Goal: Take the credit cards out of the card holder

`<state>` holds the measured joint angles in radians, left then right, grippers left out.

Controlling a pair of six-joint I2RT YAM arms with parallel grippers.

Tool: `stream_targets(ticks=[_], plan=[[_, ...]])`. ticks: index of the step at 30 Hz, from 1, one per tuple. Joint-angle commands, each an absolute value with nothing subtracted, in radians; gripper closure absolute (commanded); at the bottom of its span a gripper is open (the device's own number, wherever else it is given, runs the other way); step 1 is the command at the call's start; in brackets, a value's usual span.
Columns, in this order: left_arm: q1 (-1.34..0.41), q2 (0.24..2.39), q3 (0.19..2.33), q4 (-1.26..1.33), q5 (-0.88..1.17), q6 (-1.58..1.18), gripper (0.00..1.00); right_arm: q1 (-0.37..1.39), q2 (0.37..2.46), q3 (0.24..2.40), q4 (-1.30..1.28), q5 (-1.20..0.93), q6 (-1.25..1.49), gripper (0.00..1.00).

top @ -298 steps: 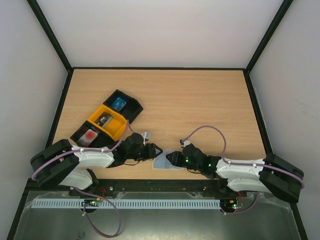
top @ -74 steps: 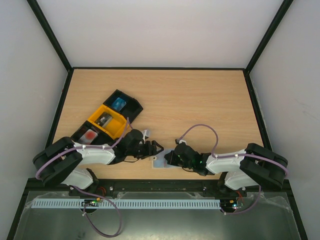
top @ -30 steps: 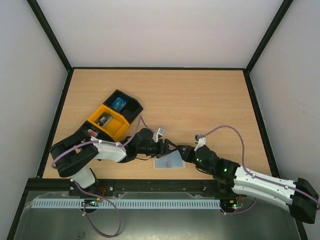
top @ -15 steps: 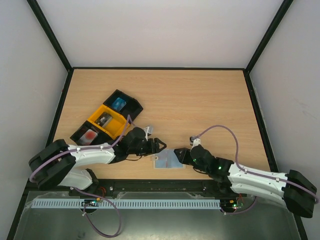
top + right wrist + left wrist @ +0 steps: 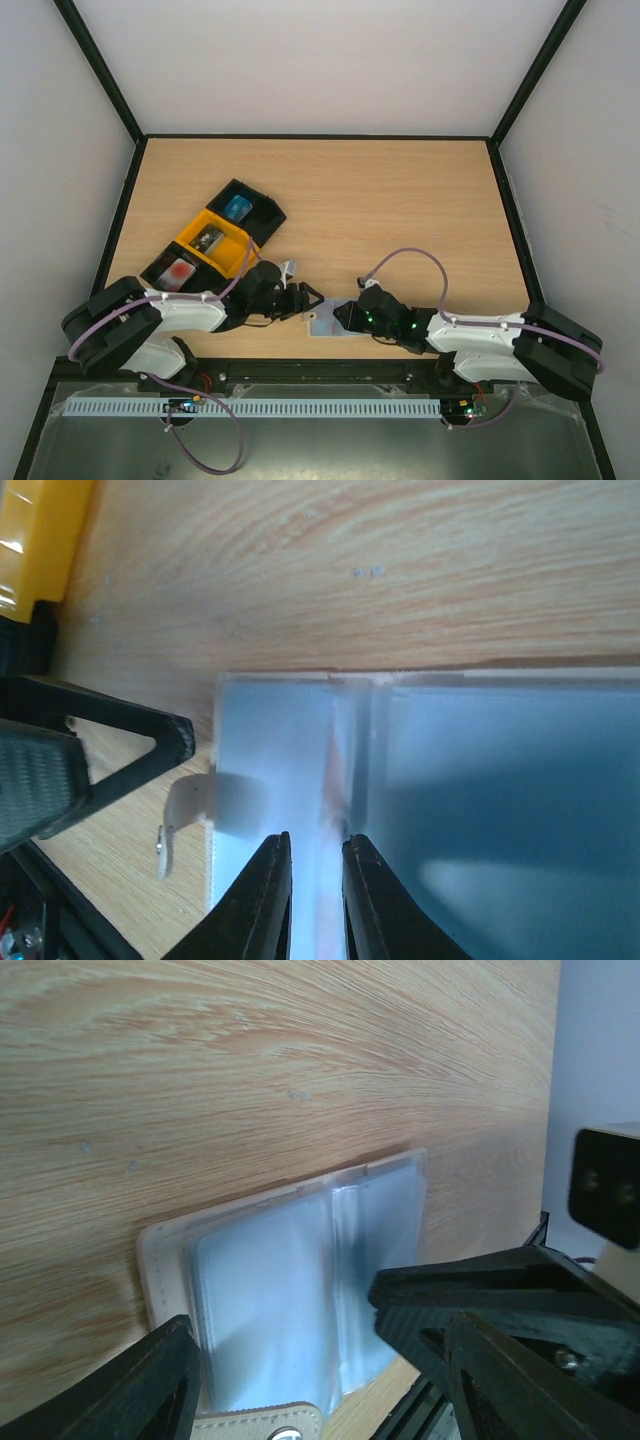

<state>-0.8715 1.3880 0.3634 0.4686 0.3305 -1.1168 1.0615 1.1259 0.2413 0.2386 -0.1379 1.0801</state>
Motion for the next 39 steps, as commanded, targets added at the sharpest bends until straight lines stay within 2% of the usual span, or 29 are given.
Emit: stream_targets(ticks=[1, 5, 13, 19, 25, 29, 39], plan=[[-0.866, 1.409, 0.355, 0.524, 0.365, -1.123, 0.33, 1.074, 1.195, 0.275, 0.292, -0.170, 1.072, 0.84], [-0.866, 1.426, 0.352, 0.543, 0.369, -1.127, 0.35, 1.077, 1.279, 0.288, 0.284, -0.167, 1.066, 0.87], [-0.873, 1.442, 0.353, 0.598, 0.407, -1.142, 0.46, 1.080, 1.314, 0.268, 0.297, -0.139, 1.083, 0.95], [-0.873, 1.456, 0.361, 0.555, 0.383, -1.119, 0.43, 1.081, 1.308, 0.256, 0.308, -0.133, 1.087, 0.96], [-0.874, 1.404, 0.417, 0.330, 0.280, -1.028, 0.38, 1.081, 1.291, 0.248, 0.311, -0.130, 1.091, 0.96], [-0.875, 1.386, 0.415, 0.332, 0.281, -1.027, 0.37, 1.080, 1.292, 0.243, 0.321, -0.127, 1.095, 0.96], [-0.890, 1.467, 0.394, 0.486, 0.344, -1.088, 0.48, 1.080, 1.283, 0.257, 0.307, -0.118, 1.089, 0.95]])
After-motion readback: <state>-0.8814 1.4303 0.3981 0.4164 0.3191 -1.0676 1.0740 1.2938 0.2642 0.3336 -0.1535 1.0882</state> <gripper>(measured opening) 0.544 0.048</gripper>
